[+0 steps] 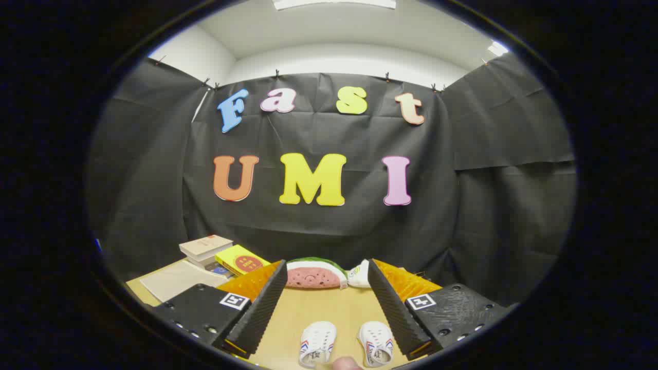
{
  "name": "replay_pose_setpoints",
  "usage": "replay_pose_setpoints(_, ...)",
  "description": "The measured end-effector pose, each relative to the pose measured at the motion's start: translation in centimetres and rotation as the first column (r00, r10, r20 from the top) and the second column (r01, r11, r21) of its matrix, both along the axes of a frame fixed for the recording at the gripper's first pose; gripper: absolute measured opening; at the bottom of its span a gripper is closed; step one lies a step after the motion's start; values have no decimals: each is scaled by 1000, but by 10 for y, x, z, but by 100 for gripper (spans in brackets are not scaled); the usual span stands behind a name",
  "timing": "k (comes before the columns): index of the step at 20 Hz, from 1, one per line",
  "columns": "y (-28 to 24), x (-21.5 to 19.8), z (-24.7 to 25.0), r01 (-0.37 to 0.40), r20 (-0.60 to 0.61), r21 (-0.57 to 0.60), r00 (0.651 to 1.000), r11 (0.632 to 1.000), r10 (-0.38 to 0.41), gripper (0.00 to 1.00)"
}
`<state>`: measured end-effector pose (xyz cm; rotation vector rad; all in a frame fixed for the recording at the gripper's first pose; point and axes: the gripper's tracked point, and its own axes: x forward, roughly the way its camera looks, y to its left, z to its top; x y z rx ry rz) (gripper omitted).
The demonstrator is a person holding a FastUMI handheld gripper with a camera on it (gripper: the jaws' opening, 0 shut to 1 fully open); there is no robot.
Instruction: Open the storage box then place both shoes into the box .Put the left shoe in first, then the right shoe, with the right side of both shoes facing outward in a uniform manner.
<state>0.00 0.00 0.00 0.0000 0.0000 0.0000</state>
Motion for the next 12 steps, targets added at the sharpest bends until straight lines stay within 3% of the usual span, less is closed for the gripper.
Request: replay_pose_setpoints(12, 31, 11, 3, -84, -7, -27, 996, 996, 84, 95)
